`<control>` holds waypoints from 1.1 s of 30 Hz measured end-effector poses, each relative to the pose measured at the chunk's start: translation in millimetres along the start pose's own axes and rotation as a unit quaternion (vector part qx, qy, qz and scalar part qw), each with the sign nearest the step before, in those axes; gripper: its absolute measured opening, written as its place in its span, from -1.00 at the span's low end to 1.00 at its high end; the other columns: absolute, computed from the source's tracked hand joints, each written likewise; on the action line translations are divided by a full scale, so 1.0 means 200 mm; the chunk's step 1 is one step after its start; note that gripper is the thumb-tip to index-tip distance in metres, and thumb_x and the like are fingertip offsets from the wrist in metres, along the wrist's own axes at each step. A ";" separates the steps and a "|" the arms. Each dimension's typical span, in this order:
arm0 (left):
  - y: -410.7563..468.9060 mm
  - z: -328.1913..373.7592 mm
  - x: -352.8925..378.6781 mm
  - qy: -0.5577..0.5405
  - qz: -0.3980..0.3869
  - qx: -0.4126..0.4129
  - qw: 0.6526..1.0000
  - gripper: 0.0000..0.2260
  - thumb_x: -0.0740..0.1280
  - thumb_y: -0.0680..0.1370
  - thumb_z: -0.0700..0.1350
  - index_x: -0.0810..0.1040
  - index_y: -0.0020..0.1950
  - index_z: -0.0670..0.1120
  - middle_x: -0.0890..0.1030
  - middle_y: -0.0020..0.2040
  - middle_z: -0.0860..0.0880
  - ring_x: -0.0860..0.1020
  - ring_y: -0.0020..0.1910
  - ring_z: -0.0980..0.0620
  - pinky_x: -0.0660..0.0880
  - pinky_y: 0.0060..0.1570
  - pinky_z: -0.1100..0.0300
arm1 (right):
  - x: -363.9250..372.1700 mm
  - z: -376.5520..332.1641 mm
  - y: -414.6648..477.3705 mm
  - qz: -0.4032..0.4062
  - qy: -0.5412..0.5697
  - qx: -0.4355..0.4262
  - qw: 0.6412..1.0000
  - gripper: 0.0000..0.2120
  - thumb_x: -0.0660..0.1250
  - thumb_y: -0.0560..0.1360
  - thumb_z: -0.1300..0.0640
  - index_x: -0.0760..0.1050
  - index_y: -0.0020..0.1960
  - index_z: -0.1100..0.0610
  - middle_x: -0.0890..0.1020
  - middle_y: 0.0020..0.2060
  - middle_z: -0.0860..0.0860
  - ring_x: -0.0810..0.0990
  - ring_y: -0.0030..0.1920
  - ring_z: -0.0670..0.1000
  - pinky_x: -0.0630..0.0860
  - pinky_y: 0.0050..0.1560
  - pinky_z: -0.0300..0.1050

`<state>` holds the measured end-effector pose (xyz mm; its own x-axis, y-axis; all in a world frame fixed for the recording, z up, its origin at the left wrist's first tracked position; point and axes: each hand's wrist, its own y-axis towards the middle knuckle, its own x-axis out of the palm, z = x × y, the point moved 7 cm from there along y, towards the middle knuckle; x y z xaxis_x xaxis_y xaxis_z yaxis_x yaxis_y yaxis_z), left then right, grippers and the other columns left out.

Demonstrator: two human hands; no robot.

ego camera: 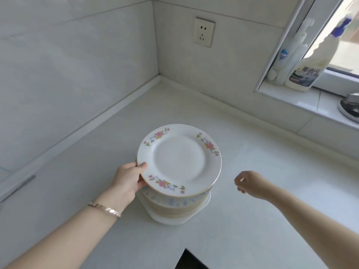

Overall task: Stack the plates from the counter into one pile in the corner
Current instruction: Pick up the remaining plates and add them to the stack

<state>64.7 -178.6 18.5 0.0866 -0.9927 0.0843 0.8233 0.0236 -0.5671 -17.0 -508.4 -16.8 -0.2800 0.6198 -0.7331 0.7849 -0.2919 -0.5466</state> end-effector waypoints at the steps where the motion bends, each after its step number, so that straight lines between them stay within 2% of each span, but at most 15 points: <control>1: 0.01 -0.01 0.00 0.001 -0.001 -0.005 1.000 -0.85 0.22 0.57 -0.32 0.53 -0.17 -0.23 0.59 -0.21 -0.16 0.56 -0.26 -0.07 0.59 -0.52 0.24 | 0.00 0.00 0.00 -0.002 -0.004 0.001 1.000 -0.77 0.20 0.48 0.16 0.43 -0.32 -0.06 0.63 -0.31 -0.04 0.58 -0.27 -0.01 0.42 -0.33 -0.28; 6: 0.04 -0.05 -0.03 0.041 0.017 -0.005 0.999 -0.83 0.24 0.56 -0.31 0.53 -0.21 -0.21 0.60 -0.21 -0.15 0.58 -0.25 -0.08 0.61 -0.46 0.23 | 0.00 0.00 0.02 -0.010 -0.019 0.006 1.000 -0.79 0.18 0.48 0.13 0.44 -0.30 -0.06 0.61 -0.34 -0.11 0.59 -0.24 -0.01 0.45 -0.31 -0.24; 9: 0.06 -0.03 -0.08 0.157 0.042 0.024 0.986 -0.85 0.27 0.54 -0.27 0.48 -0.23 -0.27 0.60 -0.26 -0.17 0.58 -0.27 -0.11 0.59 -0.34 0.16 | -0.01 0.02 0.03 -0.009 -0.022 0.004 1.000 -0.80 0.18 0.49 0.12 0.43 -0.29 -0.07 0.62 -0.32 -0.10 0.62 -0.20 0.01 0.46 -0.31 -0.23; 11: 0.08 0.01 -0.12 0.242 0.042 0.055 0.968 -0.79 0.31 0.52 -0.20 0.47 -0.29 -0.27 0.62 -0.35 -0.13 0.60 -0.38 -0.08 0.56 -0.39 0.17 | 0.00 0.03 0.03 -0.010 -0.025 0.004 1.000 -0.80 0.18 0.49 0.12 0.43 -0.28 -0.07 0.62 -0.31 -0.10 0.64 -0.16 0.02 0.50 -0.24 -0.20; 13: 0.08 0.03 -0.14 0.334 0.029 0.073 0.939 -0.73 0.38 0.48 -0.06 0.52 -0.30 -0.24 0.64 -0.46 -0.04 0.62 -0.50 0.00 0.51 -0.55 0.23 | 0.01 0.03 0.03 -0.013 -0.032 -0.002 0.999 -0.81 0.18 0.49 0.12 0.43 -0.27 -0.06 0.62 -0.31 -0.10 0.66 -0.13 0.02 0.53 -0.15 -0.17; 17: 0.07 0.04 -0.17 0.480 0.022 0.093 0.872 -0.66 0.36 0.45 0.12 0.53 -0.30 -0.15 0.62 -0.56 0.01 0.56 -0.63 0.11 0.42 -0.60 0.28 | 0.05 0.03 0.04 -0.021 -0.033 -0.012 0.999 -0.84 0.18 0.49 0.12 0.45 -0.22 -0.04 0.61 -0.30 -0.11 0.65 -0.13 0.02 0.55 -0.12 -0.15; 21: 0.02 0.06 -0.15 0.575 0.112 0.207 0.784 -0.62 0.30 0.48 0.18 0.38 -0.32 -0.10 0.55 -0.41 -0.01 0.50 -0.42 -0.02 0.31 -0.46 0.19 | 0.10 0.02 0.05 -0.031 -0.041 -0.022 0.998 -0.88 0.18 0.50 0.13 0.47 -0.15 0.00 0.62 -0.29 -0.10 0.62 -0.19 -0.01 0.55 -0.09 -0.15; 22: 0.01 0.05 -0.14 0.554 0.127 0.223 0.792 -0.67 0.29 0.49 0.16 0.40 -0.22 -0.09 0.57 -0.28 -0.03 0.52 -0.29 -0.06 0.35 -0.37 0.17 | 0.10 0.02 0.05 -0.032 -0.041 -0.023 0.998 -0.88 0.18 0.50 0.13 0.47 -0.15 0.00 0.62 -0.29 -0.09 0.62 -0.19 -0.02 0.54 -0.09 -0.15; 23: 0.01 0.01 -0.13 0.507 0.124 0.214 0.826 -0.70 0.28 0.50 0.13 0.43 -0.02 -0.10 0.58 -0.06 -0.07 0.54 -0.09 -0.09 0.40 -0.20 0.14 | 0.11 0.02 0.05 -0.033 -0.041 -0.023 0.998 -0.88 0.18 0.50 0.13 0.47 -0.15 -0.01 0.62 -0.28 -0.09 0.62 -0.19 -0.02 0.54 -0.10 -0.16; 25: 0.02 -0.10 -0.09 0.373 0.089 0.163 0.909 -0.46 0.28 0.53 0.07 0.22 0.42 -0.10 0.34 0.38 -0.11 0.36 0.36 -0.07 0.33 0.23 0.09 | 0.12 0.03 0.05 -0.034 -0.041 -0.021 0.998 -0.88 0.17 0.51 0.12 0.46 -0.15 -0.02 0.63 -0.27 -0.09 0.62 -0.18 -0.02 0.53 -0.12 -0.16; 27: 0.03 -0.14 -0.06 0.267 0.069 0.161 0.947 -0.34 0.29 0.54 0.01 0.01 0.54 -0.04 0.12 0.53 -0.03 0.13 0.51 0.02 0.13 0.45 0.09 | 0.13 0.04 0.04 -0.035 -0.038 -0.019 0.998 -0.88 0.17 0.51 0.12 0.46 -0.14 -0.01 0.62 -0.27 -0.09 0.62 -0.19 -0.02 0.54 -0.12 -0.16; 28: 0.04 -0.15 -0.04 0.231 0.060 0.169 0.956 -0.34 0.29 0.55 -0.03 -0.01 0.55 -0.01 0.11 0.54 0.01 0.13 0.52 0.04 0.13 0.48 0.08 | 0.13 0.05 0.04 -0.037 -0.037 -0.017 0.999 -0.89 0.18 0.51 0.12 0.46 -0.13 0.00 0.62 -0.27 -0.08 0.62 -0.19 -0.01 0.54 -0.11 -0.16; 30: 0.07 -0.16 -0.04 0.169 0.050 0.175 0.969 -0.41 0.27 0.56 -0.09 0.08 0.53 0.04 0.29 0.46 0.07 0.31 0.42 0.07 0.32 0.35 0.24 | 0.13 0.07 0.04 -0.038 -0.036 -0.011 0.999 -0.90 0.18 0.52 0.11 0.47 -0.12 0.01 0.62 -0.26 -0.07 0.61 -0.19 -0.02 0.54 -0.09 -0.15; 32: 0.09 -0.15 -0.05 0.134 0.066 0.178 0.973 -0.54 0.27 0.56 -0.13 0.25 0.44 0.05 0.48 0.21 0.15 0.51 0.14 0.14 0.44 -0.10 0.56 | 0.13 0.09 0.03 -0.038 -0.038 -0.004 0.999 -0.90 0.19 0.52 0.11 0.46 -0.13 0.00 0.61 -0.27 -0.08 0.61 -0.18 -0.02 0.53 -0.10 -0.15; 33: 0.09 -0.14 -0.05 0.131 0.075 0.183 0.972 -0.59 0.26 0.56 -0.15 0.30 0.39 0.05 0.51 0.09 0.18 0.53 0.02 0.18 0.43 -0.28 0.59 | 0.14 0.10 0.03 -0.038 -0.039 -0.002 0.999 -0.90 0.19 0.52 0.11 0.46 -0.13 0.00 0.61 -0.28 -0.09 0.62 -0.18 -0.02 0.53 -0.10 -0.16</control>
<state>61.6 -172.0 -15.7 0.1143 -0.9698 -0.2154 0.9608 0.1631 -0.2243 -29.8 -507.6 -48.2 -0.3804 0.5811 -0.7194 0.7617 -0.2443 -0.6001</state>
